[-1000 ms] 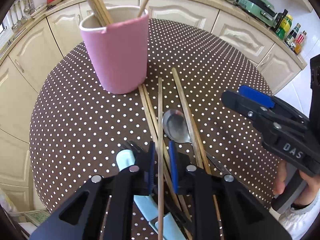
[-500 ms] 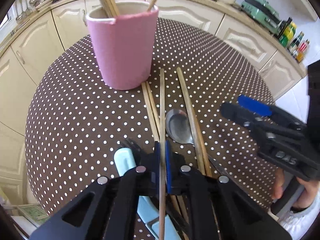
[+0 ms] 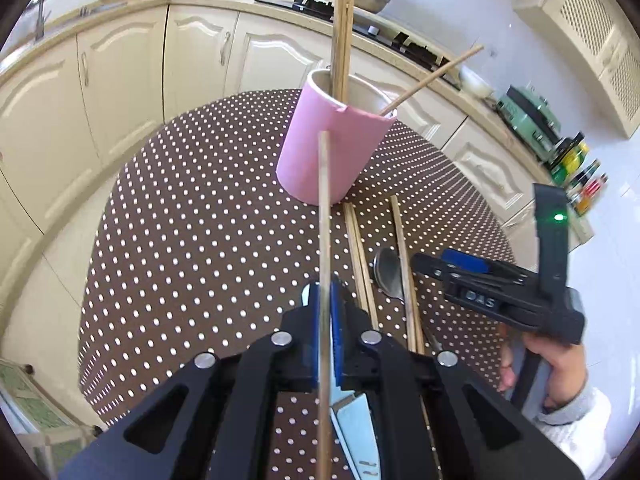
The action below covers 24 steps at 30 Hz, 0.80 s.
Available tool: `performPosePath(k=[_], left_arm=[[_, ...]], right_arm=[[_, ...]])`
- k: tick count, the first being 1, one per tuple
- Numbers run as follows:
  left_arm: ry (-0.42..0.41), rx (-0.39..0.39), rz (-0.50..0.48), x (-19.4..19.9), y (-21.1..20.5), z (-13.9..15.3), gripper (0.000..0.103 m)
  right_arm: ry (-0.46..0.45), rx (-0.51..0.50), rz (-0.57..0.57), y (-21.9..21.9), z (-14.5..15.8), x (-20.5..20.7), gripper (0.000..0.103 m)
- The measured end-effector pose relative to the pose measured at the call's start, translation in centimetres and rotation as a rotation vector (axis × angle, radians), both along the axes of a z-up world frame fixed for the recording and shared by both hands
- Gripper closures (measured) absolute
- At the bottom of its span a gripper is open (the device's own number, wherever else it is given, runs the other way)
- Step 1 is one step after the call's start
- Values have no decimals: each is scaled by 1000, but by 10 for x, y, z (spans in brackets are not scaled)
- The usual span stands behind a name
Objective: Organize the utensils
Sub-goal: 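Lift the chopstick with the left tool while the right tool grasps another wooden chopstick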
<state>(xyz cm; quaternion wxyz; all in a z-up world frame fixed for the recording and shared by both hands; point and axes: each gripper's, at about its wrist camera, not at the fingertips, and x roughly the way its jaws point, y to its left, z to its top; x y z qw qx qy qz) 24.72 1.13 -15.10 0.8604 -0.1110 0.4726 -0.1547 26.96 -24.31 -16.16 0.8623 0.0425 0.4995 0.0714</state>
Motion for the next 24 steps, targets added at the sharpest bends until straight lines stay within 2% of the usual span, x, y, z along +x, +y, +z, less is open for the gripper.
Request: performPosePath(k=[4, 14, 18, 20, 24], left_arm=[[3, 22, 34, -14, 9, -3, 98], [76, 96, 132, -5, 33, -31, 98], [108, 103, 149, 5, 31, -38, 98], [125, 96, 150, 9, 34, -41, 97], [139, 91, 150, 18, 38, -40, 97]], right_arm=[[8, -48, 10, 13, -1, 7, 41], [64, -137, 57, 45, -4, 34, 42], [91, -180, 104, 56, -6, 44, 56], [109, -188, 128, 61, -5, 47, 74], [141, -199, 160, 65, -4, 51, 82]])
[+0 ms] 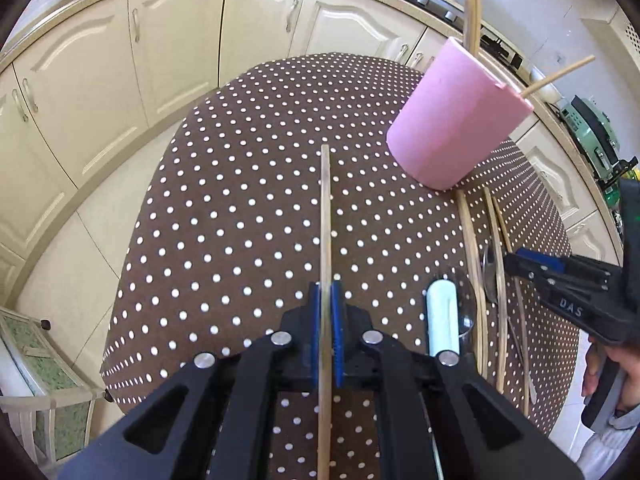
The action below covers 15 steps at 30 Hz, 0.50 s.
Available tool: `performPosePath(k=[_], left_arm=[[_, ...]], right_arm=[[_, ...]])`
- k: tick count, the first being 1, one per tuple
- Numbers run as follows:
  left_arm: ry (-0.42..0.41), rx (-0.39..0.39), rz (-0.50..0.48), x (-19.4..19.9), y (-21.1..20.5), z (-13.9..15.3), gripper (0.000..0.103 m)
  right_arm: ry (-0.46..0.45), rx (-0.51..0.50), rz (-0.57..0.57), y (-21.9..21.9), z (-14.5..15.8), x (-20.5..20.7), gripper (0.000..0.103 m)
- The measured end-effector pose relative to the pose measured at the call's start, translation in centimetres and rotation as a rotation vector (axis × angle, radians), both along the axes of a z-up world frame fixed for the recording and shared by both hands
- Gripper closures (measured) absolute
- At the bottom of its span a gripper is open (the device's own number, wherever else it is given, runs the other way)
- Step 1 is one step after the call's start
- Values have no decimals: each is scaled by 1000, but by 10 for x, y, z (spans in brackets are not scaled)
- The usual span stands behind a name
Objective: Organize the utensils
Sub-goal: 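Lift the chopstick with the left tool while the right tool grasps another wooden chopstick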
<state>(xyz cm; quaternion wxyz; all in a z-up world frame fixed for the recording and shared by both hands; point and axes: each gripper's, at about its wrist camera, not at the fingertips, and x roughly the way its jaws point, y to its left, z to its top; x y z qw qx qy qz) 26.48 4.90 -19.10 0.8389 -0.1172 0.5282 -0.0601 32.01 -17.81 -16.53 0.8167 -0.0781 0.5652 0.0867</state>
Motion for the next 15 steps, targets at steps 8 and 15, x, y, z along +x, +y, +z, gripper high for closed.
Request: performPosePath(k=[8, 15], left_arm=[[40, 47, -50, 26, -3, 1, 95], [-3, 118, -87, 32, -16, 2, 95]], right_arm=[[28, 28, 25, -9, 0, 4, 89], [42, 68, 38, -15, -3, 1, 88]])
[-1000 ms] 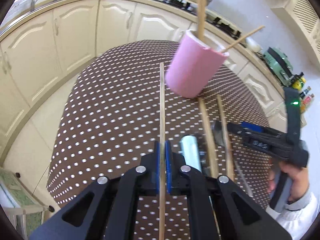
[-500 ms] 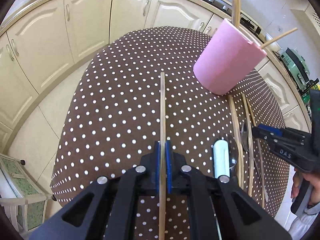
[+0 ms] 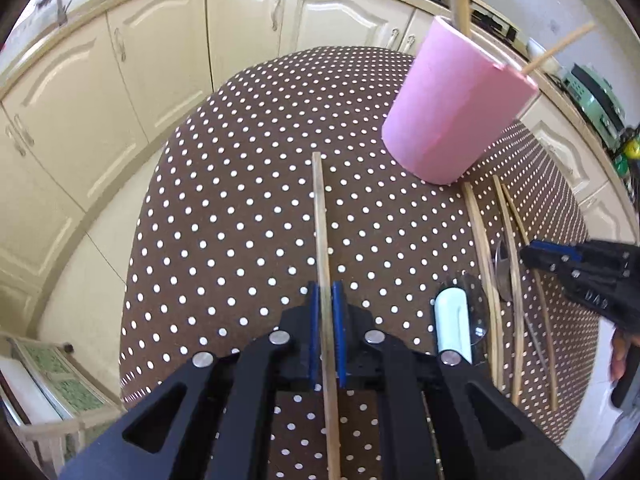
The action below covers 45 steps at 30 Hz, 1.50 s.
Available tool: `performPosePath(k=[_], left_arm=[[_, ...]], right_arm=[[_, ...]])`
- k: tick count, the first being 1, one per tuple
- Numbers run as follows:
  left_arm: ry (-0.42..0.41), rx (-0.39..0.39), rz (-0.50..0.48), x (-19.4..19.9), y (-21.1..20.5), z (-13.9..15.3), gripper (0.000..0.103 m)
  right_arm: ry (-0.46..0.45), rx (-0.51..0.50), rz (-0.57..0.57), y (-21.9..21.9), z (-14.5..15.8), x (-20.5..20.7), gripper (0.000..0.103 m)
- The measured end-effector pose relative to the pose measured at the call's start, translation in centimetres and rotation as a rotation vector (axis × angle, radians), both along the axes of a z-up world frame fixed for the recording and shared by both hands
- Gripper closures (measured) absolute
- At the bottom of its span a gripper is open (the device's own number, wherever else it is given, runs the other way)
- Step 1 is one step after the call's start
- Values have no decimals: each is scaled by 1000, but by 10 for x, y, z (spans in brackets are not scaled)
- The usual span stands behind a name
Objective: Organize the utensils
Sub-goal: 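Lift the chopstick with the left tool while the right tool grasps another wooden chopstick, then lower both held chopsticks into the pink cup and open both tools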
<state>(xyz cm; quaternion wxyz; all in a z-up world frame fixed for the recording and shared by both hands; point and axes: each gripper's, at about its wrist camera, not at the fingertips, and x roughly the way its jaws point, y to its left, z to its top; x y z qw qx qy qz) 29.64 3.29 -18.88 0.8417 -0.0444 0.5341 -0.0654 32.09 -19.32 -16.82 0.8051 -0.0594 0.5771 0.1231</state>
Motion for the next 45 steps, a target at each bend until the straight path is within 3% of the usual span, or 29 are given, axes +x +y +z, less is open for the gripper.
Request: performPosePath(k=[4, 14, 21, 33, 38, 45], left_arm=[[-36, -3, -15, -8, -2, -1, 95], [-66, -111, -24, -23, 23, -7, 96], [-82, -116, -32, -25, 22, -7, 96], [-86, -136, -20, -26, 26, -7, 97], [-89, -177, 8, -26, 31, -7, 97], [-101, -172, 36, -27, 30, -4, 98]], right_arm=[[8, 9, -11, -5, 1, 2, 88], [12, -63, -35, 4, 1, 5, 88], [22, -83, -41, 11, 0, 7, 88], [-34, -72, -42, 12, 1, 4, 89], [-80, -23, -61, 10, 2, -4, 97], [-110, 39, -57, -6, 4, -15, 97]])
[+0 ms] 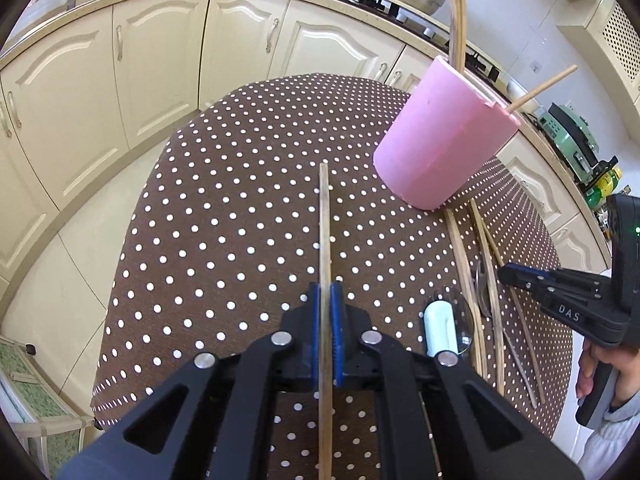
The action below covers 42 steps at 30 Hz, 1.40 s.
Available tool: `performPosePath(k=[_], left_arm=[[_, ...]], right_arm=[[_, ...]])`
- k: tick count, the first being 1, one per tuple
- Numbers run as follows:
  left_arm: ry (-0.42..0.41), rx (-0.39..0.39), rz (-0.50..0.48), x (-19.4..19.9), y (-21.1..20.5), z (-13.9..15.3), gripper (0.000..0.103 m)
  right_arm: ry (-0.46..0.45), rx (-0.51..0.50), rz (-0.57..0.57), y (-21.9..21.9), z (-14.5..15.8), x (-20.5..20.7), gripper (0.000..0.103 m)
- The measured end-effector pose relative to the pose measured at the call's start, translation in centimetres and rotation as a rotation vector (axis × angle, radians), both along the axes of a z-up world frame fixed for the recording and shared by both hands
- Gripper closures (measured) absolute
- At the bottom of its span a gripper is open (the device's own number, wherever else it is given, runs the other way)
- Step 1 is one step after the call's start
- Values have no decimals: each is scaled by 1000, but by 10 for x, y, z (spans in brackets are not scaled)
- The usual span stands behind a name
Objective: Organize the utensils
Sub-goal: 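Lower both held chopsticks into the pink cup and open both tools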
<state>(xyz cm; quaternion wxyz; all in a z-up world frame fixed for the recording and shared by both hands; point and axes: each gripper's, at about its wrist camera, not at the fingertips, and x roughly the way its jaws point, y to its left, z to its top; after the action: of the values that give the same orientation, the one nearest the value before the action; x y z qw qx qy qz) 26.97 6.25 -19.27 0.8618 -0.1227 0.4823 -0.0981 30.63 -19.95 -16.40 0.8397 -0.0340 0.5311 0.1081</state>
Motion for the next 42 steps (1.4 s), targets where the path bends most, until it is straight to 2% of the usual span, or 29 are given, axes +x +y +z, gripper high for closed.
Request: performPosePath(k=[6, 10, 13, 22, 27, 31, 35, 40, 42], left_arm=[[-34, 4, 14, -7, -8, 15, 98], [-82, 1, 14, -14, -15, 31, 98], [-141, -3, 0, -21, -22, 48, 98], [-351, -85, -81, -39, -52, 99, 98], [-448, -134, -131, -43, -71, 117, 97], [-539, -167, -146, -41, -79, 129, 97], [-650, -173, -143, -36, -86, 143, 97], [-787, -192, -113, -25, -86, 160, 97], [-831, -199, -100, -19, -85, 164, 97]], right_arm=[[-29, 64, 15, -22, 5, -18, 97], [-83, 114, 5, -44, 16, -31, 97], [-126, 158, -5, -61, 28, -42, 97], [-289, 284, -3, -100, 72, -83, 97], [-384, 342, 4, -96, 96, -96, 97], [-500, 397, 17, -85, 123, -95, 97], [-643, 456, 21, -78, 149, -91, 97], [-799, 501, 27, -60, 168, -83, 97], [-825, 503, 28, -55, 170, -78, 97]])
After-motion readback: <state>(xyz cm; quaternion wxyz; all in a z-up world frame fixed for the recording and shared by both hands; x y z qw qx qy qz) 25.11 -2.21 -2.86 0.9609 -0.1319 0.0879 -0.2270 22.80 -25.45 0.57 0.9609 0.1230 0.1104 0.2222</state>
